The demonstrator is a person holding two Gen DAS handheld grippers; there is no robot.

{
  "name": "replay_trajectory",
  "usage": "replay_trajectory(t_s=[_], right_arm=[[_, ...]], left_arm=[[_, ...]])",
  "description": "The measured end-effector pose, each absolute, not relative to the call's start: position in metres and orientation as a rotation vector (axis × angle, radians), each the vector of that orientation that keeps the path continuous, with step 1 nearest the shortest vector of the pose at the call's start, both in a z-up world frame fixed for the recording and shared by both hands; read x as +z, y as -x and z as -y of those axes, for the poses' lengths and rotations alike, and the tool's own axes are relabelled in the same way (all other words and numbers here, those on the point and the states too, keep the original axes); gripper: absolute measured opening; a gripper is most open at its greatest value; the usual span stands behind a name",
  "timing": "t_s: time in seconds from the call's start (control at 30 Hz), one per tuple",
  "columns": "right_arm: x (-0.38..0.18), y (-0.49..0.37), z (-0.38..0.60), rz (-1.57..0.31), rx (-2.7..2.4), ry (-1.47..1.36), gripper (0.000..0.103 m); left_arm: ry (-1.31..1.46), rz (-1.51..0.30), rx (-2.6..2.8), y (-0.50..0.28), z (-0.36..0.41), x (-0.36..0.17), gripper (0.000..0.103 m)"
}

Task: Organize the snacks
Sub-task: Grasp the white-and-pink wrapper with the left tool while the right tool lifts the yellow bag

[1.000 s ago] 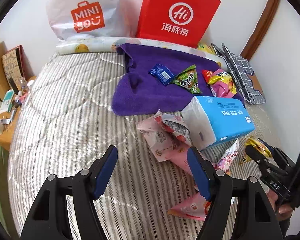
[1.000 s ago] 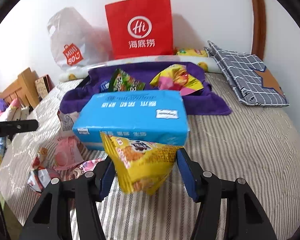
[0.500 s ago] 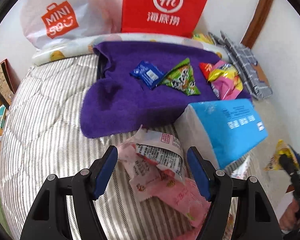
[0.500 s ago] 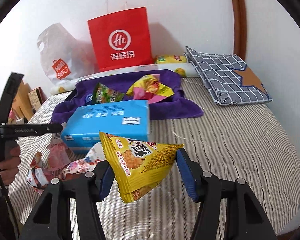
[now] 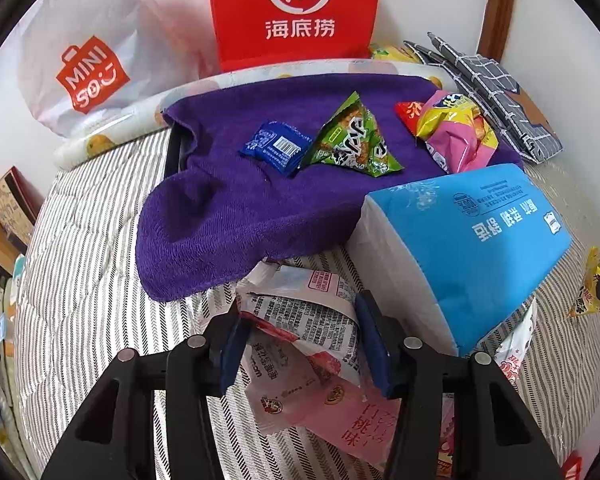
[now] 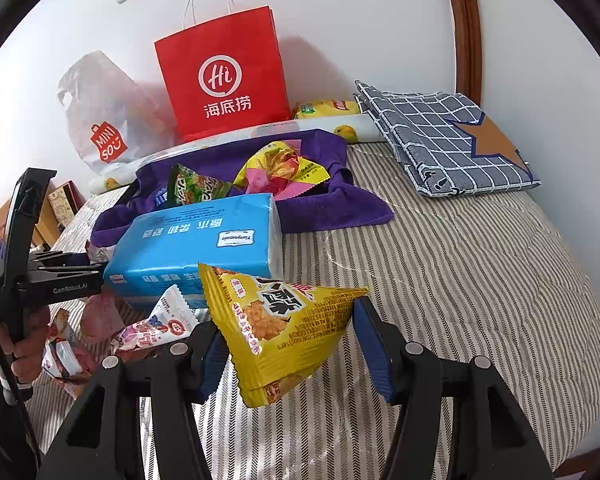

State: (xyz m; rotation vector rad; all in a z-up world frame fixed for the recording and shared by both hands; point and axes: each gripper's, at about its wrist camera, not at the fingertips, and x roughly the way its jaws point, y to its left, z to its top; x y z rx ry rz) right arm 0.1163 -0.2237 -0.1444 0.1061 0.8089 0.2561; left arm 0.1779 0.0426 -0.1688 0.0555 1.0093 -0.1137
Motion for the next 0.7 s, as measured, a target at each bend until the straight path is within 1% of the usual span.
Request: replay_trajectory(t_s=[0.07,0.1,0.33,0.7], right_arm=[[-0.144,-0.115,0.222,-0.807,0.259,-0.101,0.056],[-0.144,-0.115,0.222,-0.807,0.259,-0.1,0.056],[-0.141,-0.113,0.221,-0.8,0.262,-0.1,0.056],[-0.135,-0.108,0.216,-0.782,0.27,-0.095,0.056]], left_arm=[[-0.042,-1.009,-0.122,-0.177,-0.044,-0.167,0.049],[-0.033,-1.011,-0.127,-0.177,-0.045,-0.166,0.04],[-0.006,-0.997,-0.136,-0.17,-0.048,-0.159,0.036],[0.127,-0.941,-0.15,-0.149,-0.079,-0.134,0.035]])
